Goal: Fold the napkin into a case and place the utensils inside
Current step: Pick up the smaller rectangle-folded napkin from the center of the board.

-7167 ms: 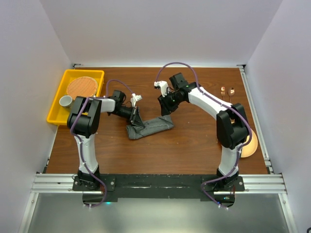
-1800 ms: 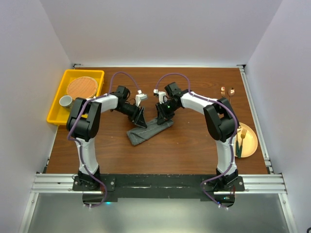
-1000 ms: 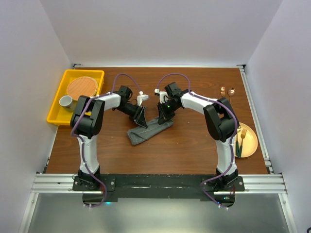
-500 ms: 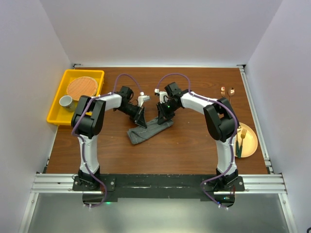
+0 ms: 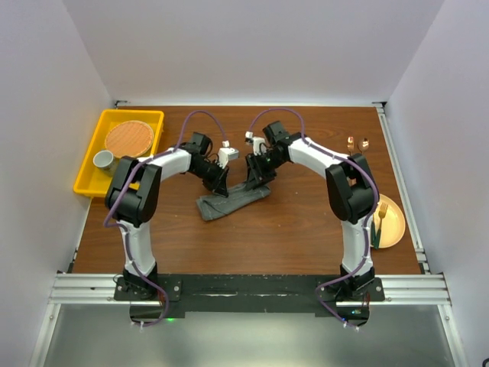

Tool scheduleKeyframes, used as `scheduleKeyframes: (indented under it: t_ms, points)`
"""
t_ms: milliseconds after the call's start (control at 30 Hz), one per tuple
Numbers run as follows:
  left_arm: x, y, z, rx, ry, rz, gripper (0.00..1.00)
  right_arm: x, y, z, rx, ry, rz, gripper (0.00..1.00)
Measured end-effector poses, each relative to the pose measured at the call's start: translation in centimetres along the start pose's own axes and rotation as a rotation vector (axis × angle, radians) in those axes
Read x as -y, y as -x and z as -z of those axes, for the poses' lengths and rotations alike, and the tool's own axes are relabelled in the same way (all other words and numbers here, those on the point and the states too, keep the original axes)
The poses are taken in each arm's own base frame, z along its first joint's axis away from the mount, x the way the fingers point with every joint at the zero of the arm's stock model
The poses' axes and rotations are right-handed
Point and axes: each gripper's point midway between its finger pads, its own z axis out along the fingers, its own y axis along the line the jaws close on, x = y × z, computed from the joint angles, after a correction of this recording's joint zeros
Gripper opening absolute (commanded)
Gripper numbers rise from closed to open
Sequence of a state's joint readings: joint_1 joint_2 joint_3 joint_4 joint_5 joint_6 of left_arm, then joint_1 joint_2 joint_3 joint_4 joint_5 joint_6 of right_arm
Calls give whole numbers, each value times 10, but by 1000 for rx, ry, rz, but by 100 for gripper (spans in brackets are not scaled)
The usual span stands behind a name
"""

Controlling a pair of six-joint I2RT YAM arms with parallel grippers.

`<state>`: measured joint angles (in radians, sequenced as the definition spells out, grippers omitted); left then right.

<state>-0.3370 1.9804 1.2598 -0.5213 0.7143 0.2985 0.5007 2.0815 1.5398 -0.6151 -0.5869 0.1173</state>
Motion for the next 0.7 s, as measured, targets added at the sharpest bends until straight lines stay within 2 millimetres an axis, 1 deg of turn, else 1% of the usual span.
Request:
scheduleKeyframes:
  t_ms: [67, 100, 167, 233, 333, 367, 433, 467, 533, 567, 667, 700]
  points:
    - [-2, 0, 2, 4, 20, -20, 0, -5, 7, 13, 16, 31, -12, 44]
    - [-2, 1, 2, 3, 29, -33, 0, -8, 12, 21, 30, 51, -18, 44]
    - [-4, 2, 3, 4, 50, -62, 0, -13, 24, 41, 63, 96, -31, 47]
    - [-5, 3, 4, 6, 69, -90, 0, -17, 36, 61, 104, 134, -39, 54]
    - [-4, 6, 8, 9, 98, -148, 0, -17, 50, 85, 160, 156, -29, 60]
    - [-2, 7, 9, 11, 106, -169, 0, -15, 53, 91, 172, 152, -19, 65]
    - [0, 9, 12, 17, 128, -217, 0, -11, 59, 100, 193, 137, 25, 70]
    - [1, 10, 14, 22, 139, -245, 0, -9, 62, 103, 199, 126, 61, 75]
    - [7, 13, 18, 31, 160, -311, 0, -8, 68, 108, 216, 111, 151, 79]
    - [10, 15, 20, 35, 167, -338, 0, -8, 71, 110, 223, 104, 198, 82]
    - [19, 19, 23, 49, 186, -425, 0, -5, 78, 113, 233, 81, 336, 85]
    - [21, 21, 23, 54, 190, -450, 0, -5, 80, 113, 234, 77, 371, 87]
